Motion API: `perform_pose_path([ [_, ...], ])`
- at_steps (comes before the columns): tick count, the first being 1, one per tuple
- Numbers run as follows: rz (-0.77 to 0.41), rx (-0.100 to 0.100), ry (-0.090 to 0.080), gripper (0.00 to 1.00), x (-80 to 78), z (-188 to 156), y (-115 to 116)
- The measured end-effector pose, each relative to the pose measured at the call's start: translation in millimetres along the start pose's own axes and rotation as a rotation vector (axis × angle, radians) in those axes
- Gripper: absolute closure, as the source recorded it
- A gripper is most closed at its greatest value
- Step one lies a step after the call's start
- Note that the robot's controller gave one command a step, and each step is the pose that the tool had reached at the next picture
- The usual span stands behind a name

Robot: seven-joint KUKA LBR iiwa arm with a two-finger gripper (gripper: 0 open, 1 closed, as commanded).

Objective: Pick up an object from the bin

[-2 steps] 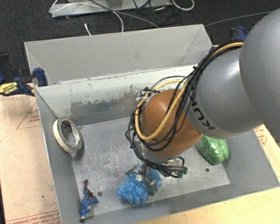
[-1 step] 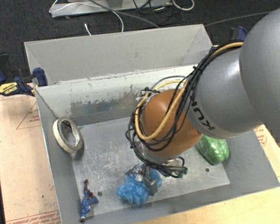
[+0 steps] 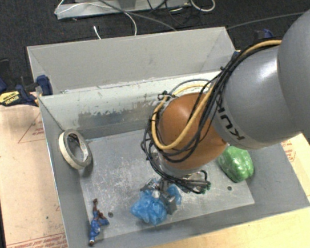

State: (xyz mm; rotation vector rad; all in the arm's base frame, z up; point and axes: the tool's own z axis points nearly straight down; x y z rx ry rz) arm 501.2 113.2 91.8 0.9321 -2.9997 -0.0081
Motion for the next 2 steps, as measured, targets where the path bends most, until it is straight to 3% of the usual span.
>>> perform_pose_path([
  [1,0.001,-0.002,0.003,1.0,0.5,-33,1],
  [2,0.002,0.002,-0.007,1.0,-2.0,-67,0],
])
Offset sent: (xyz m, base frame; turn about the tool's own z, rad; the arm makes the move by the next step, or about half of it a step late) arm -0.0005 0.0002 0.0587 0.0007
